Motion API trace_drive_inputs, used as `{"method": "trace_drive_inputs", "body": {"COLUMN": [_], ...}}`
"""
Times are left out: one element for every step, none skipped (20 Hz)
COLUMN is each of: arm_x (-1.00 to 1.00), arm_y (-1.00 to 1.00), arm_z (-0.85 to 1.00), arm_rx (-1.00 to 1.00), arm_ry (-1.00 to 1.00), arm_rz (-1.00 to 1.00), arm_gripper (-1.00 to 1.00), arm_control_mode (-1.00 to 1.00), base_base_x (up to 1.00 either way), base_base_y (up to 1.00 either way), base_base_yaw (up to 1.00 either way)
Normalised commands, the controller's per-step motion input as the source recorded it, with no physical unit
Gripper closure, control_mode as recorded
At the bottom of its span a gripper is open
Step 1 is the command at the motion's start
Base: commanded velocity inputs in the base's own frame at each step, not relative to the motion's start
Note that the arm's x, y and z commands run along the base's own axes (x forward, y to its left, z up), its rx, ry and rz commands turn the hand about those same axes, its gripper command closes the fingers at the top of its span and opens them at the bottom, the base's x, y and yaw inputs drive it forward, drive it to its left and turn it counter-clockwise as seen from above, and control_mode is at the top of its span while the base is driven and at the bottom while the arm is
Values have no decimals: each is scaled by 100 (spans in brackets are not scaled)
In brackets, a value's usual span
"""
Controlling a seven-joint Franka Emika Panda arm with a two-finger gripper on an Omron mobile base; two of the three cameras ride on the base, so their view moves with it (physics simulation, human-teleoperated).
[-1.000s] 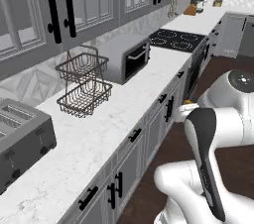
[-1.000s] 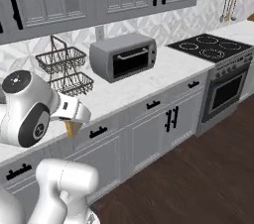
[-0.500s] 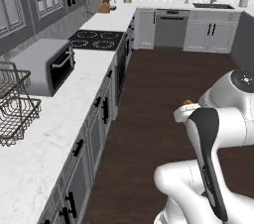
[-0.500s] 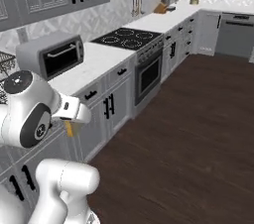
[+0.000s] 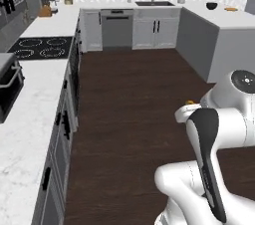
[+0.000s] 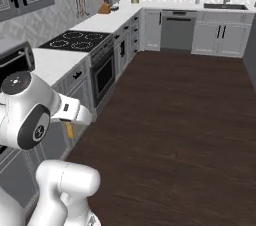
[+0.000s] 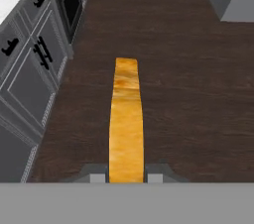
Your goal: Start the toaster. Once the lever pops up, take the bread to the plate on the dining counter.
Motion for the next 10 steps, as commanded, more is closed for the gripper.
{"method": "trace_drive_inputs", "body": {"arm_x": [0,0,0,0,0,0,0,0,0,0], "arm_y": [0,0,0,0,0,0,0,0,0,0], "arm_z": [0,0,0,0,0,0,0,0,0,0], "arm_rx": [0,0,0,0,0,0,0,0,0,0], "arm_ry": [0,0,0,0,0,0,0,0,0,0], "arm_rz": [0,0,0,0,0,0,0,0,0,0], "arm_gripper": [100,100,100,100,100,100,100,100,100,100], "arm_control_mode": [100,100,100,100,100,100,100,100,100,100], "base_base_x": [63,63,65,74,81,81,80,80,83,87], "base_base_y": [-39,-44,-47,-38,-40,-41,-45,-39,-32,-42], "base_base_yaw": [-2,-2,-2,-5,-8,-9,-15,-25,-28,-28]}}
